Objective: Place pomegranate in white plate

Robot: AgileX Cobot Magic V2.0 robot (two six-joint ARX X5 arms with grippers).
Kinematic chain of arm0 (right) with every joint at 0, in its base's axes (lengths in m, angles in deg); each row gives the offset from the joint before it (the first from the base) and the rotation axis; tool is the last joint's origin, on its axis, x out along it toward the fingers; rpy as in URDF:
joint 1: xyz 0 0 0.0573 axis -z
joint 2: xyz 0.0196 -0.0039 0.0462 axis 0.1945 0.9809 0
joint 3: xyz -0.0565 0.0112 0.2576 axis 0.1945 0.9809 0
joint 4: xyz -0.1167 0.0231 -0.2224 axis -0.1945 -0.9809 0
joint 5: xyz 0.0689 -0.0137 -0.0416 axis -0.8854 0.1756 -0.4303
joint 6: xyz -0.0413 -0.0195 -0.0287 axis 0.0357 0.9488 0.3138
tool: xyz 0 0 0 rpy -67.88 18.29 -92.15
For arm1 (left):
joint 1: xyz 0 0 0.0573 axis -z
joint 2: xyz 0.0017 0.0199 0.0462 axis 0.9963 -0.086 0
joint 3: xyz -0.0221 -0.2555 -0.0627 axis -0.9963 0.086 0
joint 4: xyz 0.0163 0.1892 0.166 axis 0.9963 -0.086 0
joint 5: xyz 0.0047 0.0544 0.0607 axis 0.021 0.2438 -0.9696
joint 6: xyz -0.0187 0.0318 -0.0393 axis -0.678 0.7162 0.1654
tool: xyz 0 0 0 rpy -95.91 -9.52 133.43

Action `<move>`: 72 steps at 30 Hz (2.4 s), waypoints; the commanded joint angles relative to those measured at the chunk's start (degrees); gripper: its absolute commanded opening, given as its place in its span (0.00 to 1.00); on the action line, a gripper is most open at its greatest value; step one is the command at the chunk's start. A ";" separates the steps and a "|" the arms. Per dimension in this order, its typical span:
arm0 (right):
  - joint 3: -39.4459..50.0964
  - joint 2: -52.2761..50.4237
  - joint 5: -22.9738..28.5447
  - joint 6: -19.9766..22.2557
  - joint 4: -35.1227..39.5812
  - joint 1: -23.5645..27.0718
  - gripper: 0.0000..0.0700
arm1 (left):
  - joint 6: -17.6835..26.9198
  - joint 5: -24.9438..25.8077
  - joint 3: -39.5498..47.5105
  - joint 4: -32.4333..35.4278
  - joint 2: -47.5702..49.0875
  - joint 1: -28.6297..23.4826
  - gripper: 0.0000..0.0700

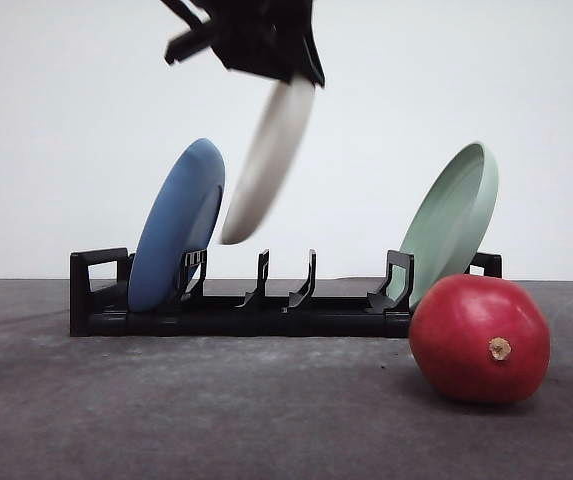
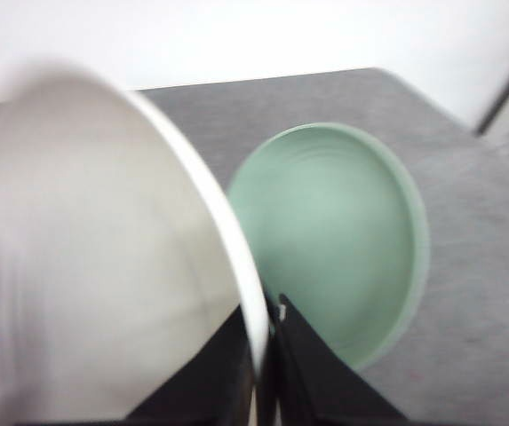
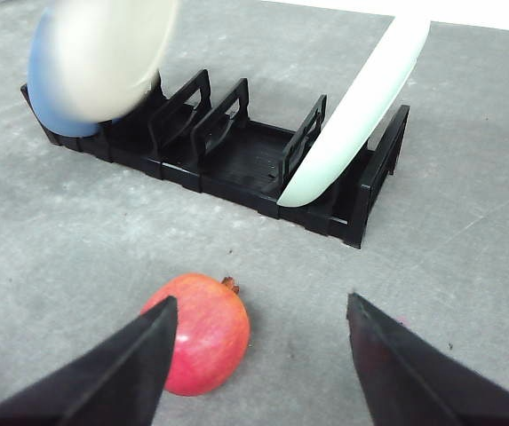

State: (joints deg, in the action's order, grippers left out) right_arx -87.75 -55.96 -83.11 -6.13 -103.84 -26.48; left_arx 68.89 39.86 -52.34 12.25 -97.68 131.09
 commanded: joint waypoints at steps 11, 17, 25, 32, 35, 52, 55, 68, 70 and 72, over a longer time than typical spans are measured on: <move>-0.94 0.15 -0.05 0.44 0.66 -0.20 0.55 | -8.01 7.81 1.38 -2.76 7.37 1.93 0.02; -0.94 0.15 -0.04 0.42 0.61 -0.20 0.55 | -8.49 10.28 11.27 9.18 12.41 3.18 0.02; -0.94 0.15 -0.04 0.42 0.39 -0.20 0.55 | -8.59 10.46 25.86 20.26 21.19 3.99 0.02; -0.94 0.15 -0.04 0.41 0.39 -0.20 0.55 | -1.27 14.28 32.27 18.89 26.36 4.43 0.01; -0.94 0.15 -0.04 0.14 0.35 -0.20 0.55 | 5.68 16.75 32.30 14.38 26.51 5.09 0.01; -0.94 0.15 -0.02 -0.17 0.37 -0.20 0.55 | 34.09 15.90 32.30 5.31 16.49 10.84 0.01; -0.94 0.15 -0.02 -0.17 0.37 -0.20 0.55 | 35.82 13.43 32.30 5.32 14.23 11.81 0.01; -0.94 0.15 -0.02 -0.18 0.40 -0.20 0.55 | 40.69 7.57 32.30 5.29 5.96 14.54 0.02; -0.94 0.15 -0.04 -0.20 0.42 -0.20 0.55 | 39.10 7.55 32.30 5.23 5.33 14.78 0.03; -0.94 0.15 -0.04 -0.20 0.42 -0.20 0.55 | 36.71 7.55 32.30 5.21 5.19 14.82 0.04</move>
State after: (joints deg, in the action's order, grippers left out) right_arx -87.75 -55.96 -83.11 -6.15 -104.00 -26.48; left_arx 107.70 47.53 -19.68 16.47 -91.73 145.24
